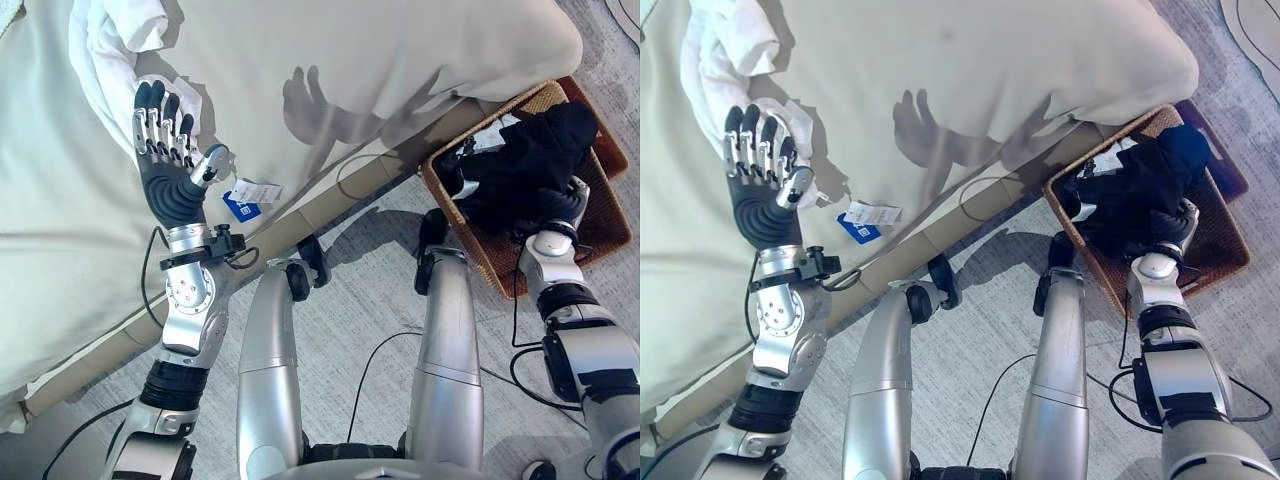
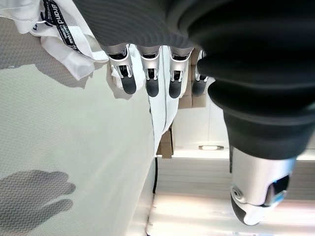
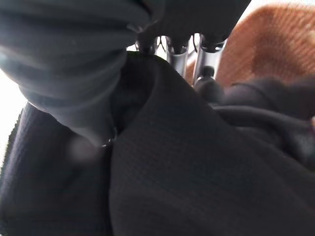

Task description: Pick up clothes into the bucket

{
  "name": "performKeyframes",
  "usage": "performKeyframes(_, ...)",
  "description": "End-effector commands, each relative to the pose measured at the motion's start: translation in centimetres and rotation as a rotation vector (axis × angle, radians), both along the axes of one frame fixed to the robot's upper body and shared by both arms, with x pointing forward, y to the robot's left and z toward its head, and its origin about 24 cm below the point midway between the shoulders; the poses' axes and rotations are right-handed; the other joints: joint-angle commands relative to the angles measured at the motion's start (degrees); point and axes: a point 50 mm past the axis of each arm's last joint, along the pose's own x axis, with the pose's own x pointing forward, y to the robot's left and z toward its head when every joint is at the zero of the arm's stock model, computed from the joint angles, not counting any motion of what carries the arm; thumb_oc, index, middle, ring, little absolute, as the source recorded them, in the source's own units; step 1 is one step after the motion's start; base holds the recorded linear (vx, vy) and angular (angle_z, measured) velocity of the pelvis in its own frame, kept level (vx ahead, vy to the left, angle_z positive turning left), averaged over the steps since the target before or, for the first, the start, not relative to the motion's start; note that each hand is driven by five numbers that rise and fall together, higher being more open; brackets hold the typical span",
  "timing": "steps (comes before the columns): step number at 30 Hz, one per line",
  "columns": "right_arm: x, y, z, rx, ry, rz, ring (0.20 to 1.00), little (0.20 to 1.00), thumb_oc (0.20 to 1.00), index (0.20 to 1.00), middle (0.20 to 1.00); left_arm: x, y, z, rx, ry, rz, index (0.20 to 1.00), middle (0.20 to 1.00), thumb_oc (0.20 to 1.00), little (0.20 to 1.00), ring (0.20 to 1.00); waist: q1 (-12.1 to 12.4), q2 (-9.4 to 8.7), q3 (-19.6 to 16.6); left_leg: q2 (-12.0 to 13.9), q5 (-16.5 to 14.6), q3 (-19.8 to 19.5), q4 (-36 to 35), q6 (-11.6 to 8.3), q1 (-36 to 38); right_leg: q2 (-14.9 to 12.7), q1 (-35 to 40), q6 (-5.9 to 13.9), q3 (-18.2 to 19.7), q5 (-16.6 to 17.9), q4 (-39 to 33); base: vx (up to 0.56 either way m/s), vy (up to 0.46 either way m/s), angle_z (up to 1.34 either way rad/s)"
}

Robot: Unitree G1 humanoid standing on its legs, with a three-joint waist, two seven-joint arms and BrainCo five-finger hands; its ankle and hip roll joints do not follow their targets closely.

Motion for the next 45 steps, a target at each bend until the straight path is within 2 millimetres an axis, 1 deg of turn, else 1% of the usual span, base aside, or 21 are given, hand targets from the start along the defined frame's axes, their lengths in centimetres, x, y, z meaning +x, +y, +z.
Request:
performKeyframes(1,-2.7,-3.0,-2.3,-0.057,0.165,-0.114,0.200,0.200,0.200,0.200,0.200,-1.5,0.1,0.9,-0.055,-0.090,-0.015,1.000,1.000,1.000,1.000,1.000,-1.04,2.04,-4.93,-1.44,-3.16,-2.03,0.11,0.85,-1.10,-1.17,0.47,0.51,-1.56,0.27,-2.37,0.00,0.000,0.00)
performKeyframes(3,-3.2,-3.4,-2.7,-0.040,0.186,-0.150,0.200,0.200,0.200,0.200,0.200,-1.4,0.1,0.9,-0.055,-0.086,-0.012,1.000,1.000,1.000,1.000,1.000,-1.02,2.03,-5.10,-1.50,-3.15,-2.14,0.18,0.82,-1.30,-1.20,0.39,0.51,-1.73,0.19,-2.33,0.00,0.000,0.00)
performKeyframes(6,-3.5,-3.6,-3.1,-0.007,0.193,-0.180,0.200,0.200,0.200,0.200,0.200,-1.5,0.3,1.0,-0.052,-0.088,-0.002,1.000,1.000,1.000,1.000,1.000,-0.97,1.98,-5.46,-1.46,-3.14,-2.25,0.24,0.78,-1.52,-1.20,0.32,0.47,-1.95,0.16,-2.38,0.00,0.000,0.00)
performKeyframes(7,-4.0,-4.0,-3.7,0.033,0.196,-0.219,0.200,0.200,0.200,0.200,0.200,-1.4,0.4,1.0,-0.047,-0.084,0.005,1.000,1.000,1.000,1.000,1.000,-1.08,1.89,-5.79,-1.52,-3.12,-2.37,0.25,0.76,-1.69,-1.23,0.22,0.49,-2.05,0.11,-2.40,0.00,0.000,0.00)
performKeyframes(10,-4.1,-3.8,-4.0,0.045,0.196,-0.217,0.200,0.200,0.200,0.200,0.200,-1.4,0.8,1.0,-0.048,-0.085,0.021,1.000,1.000,1.000,1.000,1.000,-1.25,1.46,-6.33,-1.43,-2.96,-2.34,-0.12,0.73,-1.65,-1.19,0.28,0.54,-2.23,0.21,-2.68,0.00,0.000,0.00)
performKeyframes(12,-4.1,-3.8,-3.9,0.049,0.189,-0.220,0.426,0.426,0.426,0.426,0.426,-1.5,0.9,1.0,-0.054,-0.087,0.024,1.000,1.000,1.000,1.000,1.000,-1.27,1.33,-6.46,-1.36,-2.92,-2.32,-0.34,0.72,-1.56,-1.22,0.35,0.56,-2.33,0.29,-2.96,0.00,0.000,0.00)
performKeyframes(13,-4.1,-3.7,-4.0,0.052,0.185,-0.218,1.000,1.000,1.000,1.000,1.000,-1.4,1.0,1.0,-0.058,-0.084,0.029,1.000,1.000,1.000,1.000,1.000,-1.32,1.19,-6.56,-1.34,-2.84,-2.34,-0.53,0.70,-1.48,-1.23,0.53,0.59,-2.40,0.41,-3.29,0.00,0.000,0.00)
performKeyframes(19,-3.2,-2.0,-4.4,0.058,0.152,-0.169,1.000,1.000,1.000,1.000,1.000,-1.2,1.4,0.9,-0.082,-0.083,0.058,1.000,1.000,1.000,1.000,1.000,-1.62,-0.01,-7.61,-1.28,-1.33,-1.85,-4.85,-0.04,0.86,-1.83,4.18,1.16,-4.03,1.96,-8.33,0.00,0.000,0.00)
performKeyframes(21,-3.2,-1.9,-4.4,0.059,0.152,-0.169,1.000,1.000,1.000,1.000,1.000,-1.2,1.5,0.9,-0.082,-0.083,0.059,1.000,1.000,1.000,1.000,1.000,-1.69,-0.03,-7.47,-1.34,-1.13,-1.86,-5.19,-0.05,1.17,-1.87,4.54,1.15,-4.13,2.13,-8.68,0.00,0.000,0.00)
performKeyframes(22,-2.9,-1.3,-4.4,0.057,0.138,-0.153,1.000,1.000,1.000,1.000,1.000,-1.0,1.4,0.9,-0.085,-0.084,0.062,1.000,1.000,1.000,1.000,1.000,-1.76,-0.30,-7.74,-1.43,-0.18,-1.85,-7.84,-0.24,2.71,-2.11,6.31,1.55,-4.76,2.98,-11.27,0.00,0.000,0.00)
performKeyframes(25,-2.6,-0.5,-4.7,0.073,0.114,-0.138,1.000,1.000,1.000,1.000,1.000,-0.9,1.3,0.9,-0.082,-0.082,0.069,1.000,1.000,1.000,1.000,1.000,-1.78,-0.82,-8.13,-1.66,1.47,-2.23,-12.44,-0.56,5.61,-2.89,9.56,2.35,-6.12,4.69,-15.78,-0.02,-0.023,0.09)
performKeyframes(26,-2.4,-0.1,-4.7,0.099,0.090,-0.136,1.000,1.000,1.000,1.000,1.000,-0.8,1.4,0.9,-0.081,-0.081,0.076,1.000,1.000,1.000,1.000,1.000,-1.77,-0.96,-8.32,-1.74,1.75,-2.35,-13.51,-0.70,6.34,-3.09,10.40,2.61,-6.47,5.04,-16.89,-0.01,-0.034,0.13)
performKeyframes(28,-2.3,0.5,-4.8,0.200,0.002,-0.134,1.000,1.000,1.000,1.000,1.000,-0.8,1.6,0.9,-0.083,-0.086,0.087,1.000,1.000,1.000,1.000,1.000,-1.94,-1.51,-8.62,-2.07,3.67,-2.91,-17.55,-1.01,8.75,-3.49,13.25,3.21,-7.62,6.96,-20.95,-0.05,-0.032,0.09)
performKeyframes(29,-2.2,1.0,-5.1,0.232,-0.018,-0.123,1.000,1.000,1.000,1.000,1.000,-0.8,1.9,0.7,-0.087,-0.080,0.100,1.000,1.000,1.000,1.000,1.000,-2.07,-1.98,-8.58,-2.15,5.64,-2.55,-18.82,-0.80,9.05,-3.82,13.98,2.91,-8.30,9.08,-23.09,-0.07,-0.036,0.16)
performKeyframes(30,-2.2,1.4,-5.3,0.246,-0.021,-0.111,1.000,1.000,1.000,1.000,1.000,-0.8,2.1,0.5,-0.086,-0.070,0.110,1.000,1.000,1.000,1.000,1.000,-2.13,-2.35,-8.70,-2.23,6.34,-2.65,-20.74,-0.96,10.40,-3.93,15.55,2.98,-8.91,9.84,-25.15,-0.07,-0.038,0.18)
performKeyframes(32,-1.9,2.3,-5.7,0.301,-0.046,-0.091,1.000,1.000,1.000,1.000,1.000,-0.7,2.6,-0.1,-0.104,-0.045,0.128,1.000,1.000,1.000,1.000,1.000,-1.96,-3.19,-9.30,-2.30,7.24,-3.15,-23.19,-1.35,12.49,-4.06,18.12,3.20,-9.90,10.73,-27.85,0.02,-0.041,0.15)
performKeyframes(36,-1.5,4.2,-5.6,0.316,-0.107,-0.030,1.000,1.000,1.000,1.000,1.000,-0.8,3.6,-1.2,-0.110,0.004,0.170,1.000,1.000,1.000,1.000,1.000,-1.83,-4.30,-9.91,-2.23,9.27,-4.16,-28.21,-2.11,17.01,-4.09,23.47,3.50,-12.08,12.20,-32.41,0.05,-0.030,0.05)
performKeyframes(39,-1.5,6.2,-5.7,0.336,-0.164,0.056,1.000,1.000,1.000,1.000,1.000,-0.8,3.9,-1.9,-0.093,0.038,0.196,1.000,1.000,1.000,1.000,1.000,-1.98,-5.12,-9.98,-2.21,11.05,-5.04,-32.27,-2.72,21.36,-4.18,28.64,3.78,-13.88,13.37,-35.81,0.05,-0.050,0.13)
performKeyframes(43,-2.4,7.9,-6.6,0.385,-0.213,0.160,1.000,1.000,1.000,1.000,1.000,-0.5,4.2,-3.0,-0.071,0.094,0.218,1.000,1.000,1.000,1.000,1.000,-1.87,-6.11,-10.27,-2.67,13.12,-6.00,-37.40,-3.35,27.47,-3.98,35.65,3.95,-16.39,14.16,-39.83,0.07,-0.051,0.10)
performKeyframes(44,-2.9,8.2,-7.0,0.407,-0.220,0.168,1.000,1.000,1.000,1.000,1.000,-0.5,4.5,-3.4,-0.066,0.114,0.228,1.000,1.000,1.000,1.000,1.000,-1.89,-6.33,-10.13,-2.60,13.66,-6.32,-38.95,-3.53,29.47,-3.90,37.80,4.06,-17.19,14.25,-40.83,0.06,-0.031,0.15)
performKeyframes(45,-2.9,8.2,-7.0,0.407,-0.220,0.168,1.000,1.000,1.000,1.000,1.000,-0.5,4.5,-3.4,-0.066,0.114,0.228,1.000,1.000,1.000,1.000,1.000,-1.91,-6.33,-10.07,-2.61,13.68,-6.33,-39.00,-3.54,29.58,-3.90,37.91,4.06,-17.22,14.26,-40.87,0.09,-0.038,0.16)
